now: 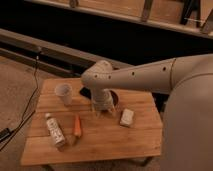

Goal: Move the arm in a circular motion

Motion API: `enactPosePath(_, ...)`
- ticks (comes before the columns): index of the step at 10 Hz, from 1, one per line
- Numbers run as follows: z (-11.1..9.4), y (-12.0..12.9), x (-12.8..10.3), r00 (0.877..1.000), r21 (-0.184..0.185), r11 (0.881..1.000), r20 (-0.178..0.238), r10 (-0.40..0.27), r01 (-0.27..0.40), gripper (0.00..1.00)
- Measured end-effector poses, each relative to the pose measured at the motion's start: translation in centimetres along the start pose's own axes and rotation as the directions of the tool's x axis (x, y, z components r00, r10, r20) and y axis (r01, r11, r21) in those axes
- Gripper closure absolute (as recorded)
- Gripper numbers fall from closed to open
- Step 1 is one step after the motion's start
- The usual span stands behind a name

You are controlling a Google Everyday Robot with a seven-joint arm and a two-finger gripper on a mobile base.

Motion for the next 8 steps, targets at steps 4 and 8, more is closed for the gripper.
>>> enactPosePath(4, -0.7, -5.9, -2.6, 0.991, -0.013, 0.991, -0.014, 0.134, -0.134, 0.35)
enactPosePath(8, -4.3, -8.3, -9.0, 0.977, 0.036, 0.976, -0.004, 0.214, -0.214, 0.35)
